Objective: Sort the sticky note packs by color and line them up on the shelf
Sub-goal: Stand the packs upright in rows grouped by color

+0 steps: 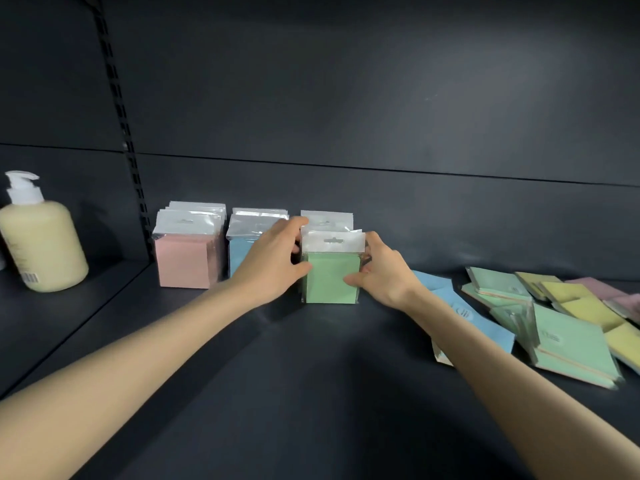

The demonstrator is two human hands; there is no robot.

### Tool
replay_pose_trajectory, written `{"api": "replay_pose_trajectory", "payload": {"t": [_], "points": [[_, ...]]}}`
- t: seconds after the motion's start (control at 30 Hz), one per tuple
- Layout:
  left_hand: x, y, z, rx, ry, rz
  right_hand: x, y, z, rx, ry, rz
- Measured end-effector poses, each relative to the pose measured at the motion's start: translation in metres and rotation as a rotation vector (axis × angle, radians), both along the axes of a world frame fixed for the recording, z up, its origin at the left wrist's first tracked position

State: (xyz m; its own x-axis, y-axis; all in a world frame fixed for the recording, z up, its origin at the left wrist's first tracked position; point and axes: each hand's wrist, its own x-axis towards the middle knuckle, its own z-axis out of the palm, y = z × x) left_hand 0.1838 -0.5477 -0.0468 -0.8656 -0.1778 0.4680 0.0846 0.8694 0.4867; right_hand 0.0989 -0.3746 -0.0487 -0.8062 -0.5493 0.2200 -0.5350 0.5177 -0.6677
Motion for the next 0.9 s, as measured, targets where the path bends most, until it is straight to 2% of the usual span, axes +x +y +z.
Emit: {"api": "replay_pose_trajectory", "payload": {"t": [0.13, 0.23, 0.33, 0.43, 0.9], "points": [[-0.016, -0.007, 0.015, -0.32, 0.063, -0.007, -0.012, -0.008, -0.001, -0.007, 0.004, -0.025], [-0.027, -0.012, 0.017, -0.566, 0.019, 0.004, -0.02, -0.014, -0.002, -0.016, -0.001, -0.026], [-0.035, -0.016, 0.014, -0.603, -0.063, 0.004, -0.025, -0.019, -0.006, -0.021, 0.017, -0.021], [-0.038, -0.019, 0.009, -0.674, -0.064, 0.019, -0.028, -0.018, -0.01, -0.01, 0.038, -0.037], [-0.05, -0.025, 0.012, -0.795, -0.179, -0.047, -0.037, -0.019, -0.015, 0.25, 0.022, 0.012]]}}
